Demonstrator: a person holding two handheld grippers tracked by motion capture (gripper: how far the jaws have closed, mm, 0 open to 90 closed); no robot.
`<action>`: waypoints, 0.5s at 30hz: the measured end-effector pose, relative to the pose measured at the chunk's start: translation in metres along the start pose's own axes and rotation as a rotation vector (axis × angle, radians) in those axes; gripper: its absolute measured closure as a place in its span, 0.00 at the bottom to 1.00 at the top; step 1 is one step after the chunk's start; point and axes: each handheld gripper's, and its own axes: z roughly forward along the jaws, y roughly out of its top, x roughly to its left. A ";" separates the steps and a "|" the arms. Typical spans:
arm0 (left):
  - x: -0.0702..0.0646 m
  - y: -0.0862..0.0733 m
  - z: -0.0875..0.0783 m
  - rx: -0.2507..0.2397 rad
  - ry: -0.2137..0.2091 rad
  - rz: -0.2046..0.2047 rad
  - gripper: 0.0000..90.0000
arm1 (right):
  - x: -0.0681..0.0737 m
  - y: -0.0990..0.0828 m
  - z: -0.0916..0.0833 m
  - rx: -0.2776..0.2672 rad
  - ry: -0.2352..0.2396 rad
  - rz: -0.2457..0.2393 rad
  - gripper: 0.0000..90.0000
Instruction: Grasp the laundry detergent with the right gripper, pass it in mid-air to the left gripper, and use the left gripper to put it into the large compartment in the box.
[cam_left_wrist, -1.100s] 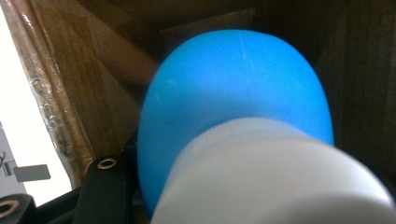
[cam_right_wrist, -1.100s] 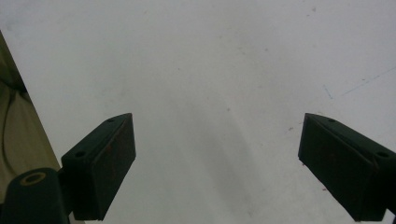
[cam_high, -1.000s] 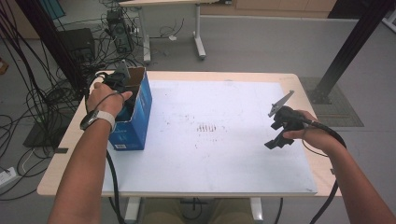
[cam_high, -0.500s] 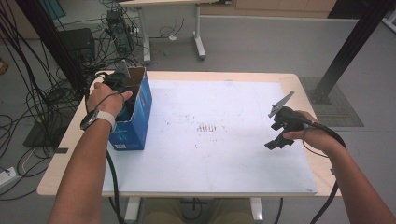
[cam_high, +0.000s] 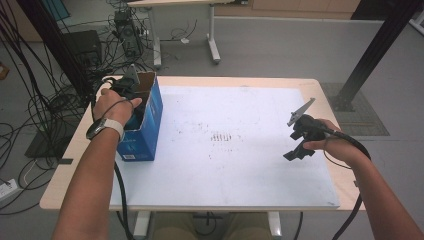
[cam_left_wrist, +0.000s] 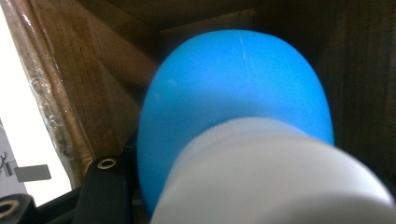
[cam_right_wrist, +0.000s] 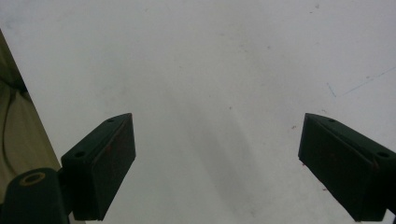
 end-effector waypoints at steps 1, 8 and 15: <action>0.000 0.000 0.000 -0.001 0.000 0.000 0.45 | 0.000 0.000 0.000 0.000 0.000 0.000 0.12; 0.000 0.000 0.000 0.000 0.000 0.002 0.45 | 0.000 0.001 0.000 0.002 -0.001 -0.005 0.12; 0.000 0.000 0.000 -0.001 0.002 0.003 0.45 | 0.000 0.002 0.001 0.004 0.002 -0.006 0.12</action>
